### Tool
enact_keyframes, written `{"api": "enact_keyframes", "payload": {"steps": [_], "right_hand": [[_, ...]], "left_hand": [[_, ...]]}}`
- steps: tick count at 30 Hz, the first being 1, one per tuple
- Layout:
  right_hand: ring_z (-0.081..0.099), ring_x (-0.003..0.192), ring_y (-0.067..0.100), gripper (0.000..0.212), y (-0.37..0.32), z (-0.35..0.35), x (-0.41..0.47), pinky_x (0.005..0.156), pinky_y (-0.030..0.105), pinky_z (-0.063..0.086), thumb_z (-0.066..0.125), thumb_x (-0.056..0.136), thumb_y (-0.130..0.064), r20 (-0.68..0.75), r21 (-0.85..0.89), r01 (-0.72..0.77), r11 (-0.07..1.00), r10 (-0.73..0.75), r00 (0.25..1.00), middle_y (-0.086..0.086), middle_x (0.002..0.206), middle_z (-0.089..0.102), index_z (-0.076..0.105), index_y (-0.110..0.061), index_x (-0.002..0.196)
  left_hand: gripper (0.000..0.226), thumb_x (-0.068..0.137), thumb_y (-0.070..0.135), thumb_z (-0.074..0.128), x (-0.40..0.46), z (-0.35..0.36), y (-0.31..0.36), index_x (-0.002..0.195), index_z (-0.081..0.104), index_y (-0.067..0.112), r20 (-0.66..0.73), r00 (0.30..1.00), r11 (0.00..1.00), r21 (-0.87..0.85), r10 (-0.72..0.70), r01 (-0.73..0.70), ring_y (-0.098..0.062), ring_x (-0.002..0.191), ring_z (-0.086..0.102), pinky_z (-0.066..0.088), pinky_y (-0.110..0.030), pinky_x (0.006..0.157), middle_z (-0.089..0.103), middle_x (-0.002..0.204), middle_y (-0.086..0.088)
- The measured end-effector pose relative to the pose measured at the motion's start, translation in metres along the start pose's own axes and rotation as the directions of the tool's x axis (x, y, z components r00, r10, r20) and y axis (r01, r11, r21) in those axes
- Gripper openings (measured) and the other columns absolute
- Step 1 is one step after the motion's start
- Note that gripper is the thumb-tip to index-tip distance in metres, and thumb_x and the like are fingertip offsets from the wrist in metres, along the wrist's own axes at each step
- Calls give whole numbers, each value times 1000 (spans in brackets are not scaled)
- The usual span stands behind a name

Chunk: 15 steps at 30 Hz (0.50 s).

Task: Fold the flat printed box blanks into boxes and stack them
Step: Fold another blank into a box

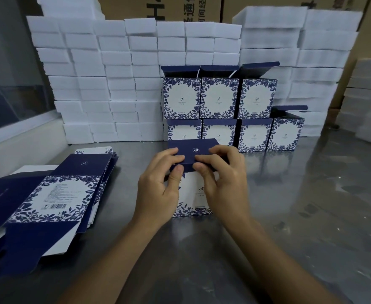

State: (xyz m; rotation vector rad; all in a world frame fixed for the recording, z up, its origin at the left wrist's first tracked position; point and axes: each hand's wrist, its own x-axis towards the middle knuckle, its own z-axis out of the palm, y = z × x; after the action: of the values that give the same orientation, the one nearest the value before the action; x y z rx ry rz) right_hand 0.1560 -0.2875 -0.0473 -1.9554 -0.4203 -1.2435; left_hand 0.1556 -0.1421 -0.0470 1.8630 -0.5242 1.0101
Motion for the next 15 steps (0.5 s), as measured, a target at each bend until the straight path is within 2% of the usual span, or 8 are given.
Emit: {"api": "enact_keyframes", "payload": {"steps": [4, 8, 9, 11, 15], "right_hand": [[59, 105, 31, 15, 0, 0, -1, 89, 43, 53, 73, 90, -17, 2, 55, -58, 997, 58, 998, 13, 116, 54, 77, -7, 101], [60, 108, 16, 15, 4, -4, -1, 93, 13, 47, 68, 93, -11, 1, 84, -149, 985, 149, 989, 13, 125, 55, 75, -5, 106], [59, 106, 10, 15, 5, -4, 0, 92, 10, 45, 67, 94, -8, 5, 93, -159, 983, 159, 987, 12, 125, 57, 74, -4, 106], [55, 102, 0, 13, 7, -5, 3, 90, 10, 45, 67, 93, -6, 14, 106, -167, 980, 166, 986, 11, 121, 61, 76, -5, 103], [57, 96, -11, 9, 10, -6, 6, 86, 7, 44, 73, 90, -8, 5, 142, -179, 974, 180, 984, 7, 114, 65, 77, -8, 97]], "left_hand": [[25, 95, 19, 51, 0, 1, 0, 112, 69, 10, 6, 1000, 1000, -5, -8, 8, 12, 110, 51, 54, -24, 80, 60, 126, 2], [26, 95, 19, 50, 1, 0, -2, 112, 68, 9, -13, 1000, 1000, -9, -22, 22, 17, 106, 50, 54, -24, 77, 59, 127, 2], [26, 95, 18, 50, 1, 0, -3, 112, 68, 9, -13, 1000, 1000, -9, -24, 24, 18, 106, 50, 54, -25, 77, 59, 127, 2], [26, 95, 18, 50, 1, -1, -4, 112, 68, 9, -16, 1000, 1000, -10, -27, 27, 18, 107, 50, 55, -27, 78, 59, 127, 2], [26, 96, 18, 49, 1, -1, -5, 112, 68, 10, -20, 1000, 1000, -2, -23, 23, 18, 108, 49, 54, -26, 78, 59, 127, 3]]}}
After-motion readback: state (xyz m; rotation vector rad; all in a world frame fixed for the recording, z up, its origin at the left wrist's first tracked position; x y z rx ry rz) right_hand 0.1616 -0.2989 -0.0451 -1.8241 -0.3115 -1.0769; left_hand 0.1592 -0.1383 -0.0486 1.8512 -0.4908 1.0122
